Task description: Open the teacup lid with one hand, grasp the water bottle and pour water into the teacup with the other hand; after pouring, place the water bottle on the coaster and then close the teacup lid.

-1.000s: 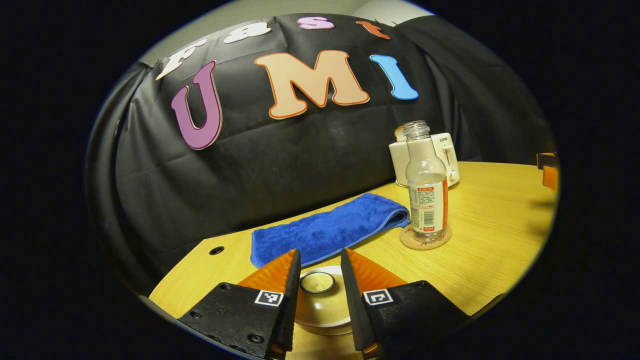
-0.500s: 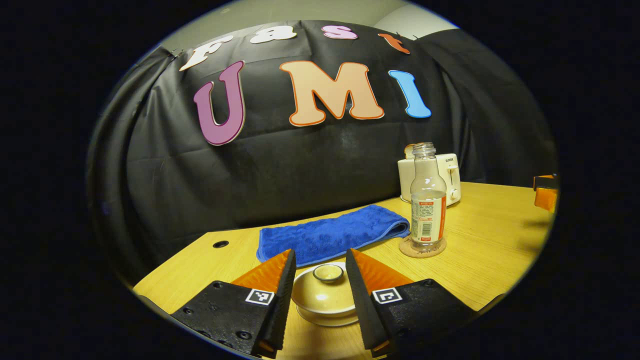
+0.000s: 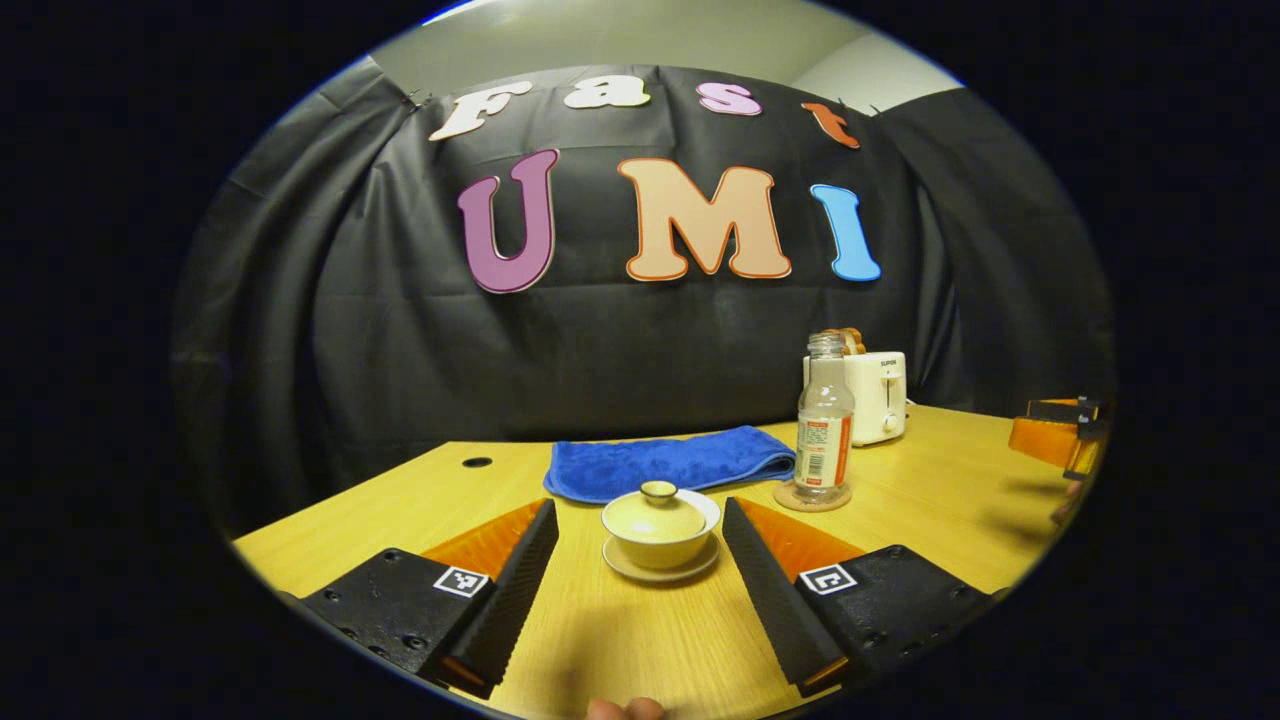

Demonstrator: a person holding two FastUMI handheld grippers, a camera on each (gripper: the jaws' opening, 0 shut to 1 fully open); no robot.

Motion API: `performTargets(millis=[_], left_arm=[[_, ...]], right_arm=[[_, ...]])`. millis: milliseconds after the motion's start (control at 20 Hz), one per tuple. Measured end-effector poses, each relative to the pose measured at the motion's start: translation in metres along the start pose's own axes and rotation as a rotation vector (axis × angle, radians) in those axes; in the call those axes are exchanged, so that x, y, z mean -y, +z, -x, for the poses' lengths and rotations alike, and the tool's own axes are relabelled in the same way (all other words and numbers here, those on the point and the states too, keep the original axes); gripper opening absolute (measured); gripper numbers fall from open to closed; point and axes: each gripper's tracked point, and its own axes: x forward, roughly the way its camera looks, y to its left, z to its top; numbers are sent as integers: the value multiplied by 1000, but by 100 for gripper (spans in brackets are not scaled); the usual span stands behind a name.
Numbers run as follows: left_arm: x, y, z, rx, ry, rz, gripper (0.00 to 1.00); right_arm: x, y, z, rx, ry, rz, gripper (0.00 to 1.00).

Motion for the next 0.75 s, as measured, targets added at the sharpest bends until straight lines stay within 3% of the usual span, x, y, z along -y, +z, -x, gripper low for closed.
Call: performTargets(millis=[350,400,500,600,750], left_arm=[[23,3,57,12,-2,6,96],[25,2,62,10,-5,4,96],[26,4,71,16,6,3,96],[29,4,75,18,7,6,96],[25,2,76,10,24,5,96]], right_arm=[[-25,0,32,0,40,-3,98],[-29,0,37,-2,50,-2,92],[-34,0,46,0,54,-3,100],[-35,0,52,1,47,-3,92],[-38,0,55,0,55,-3,92]])
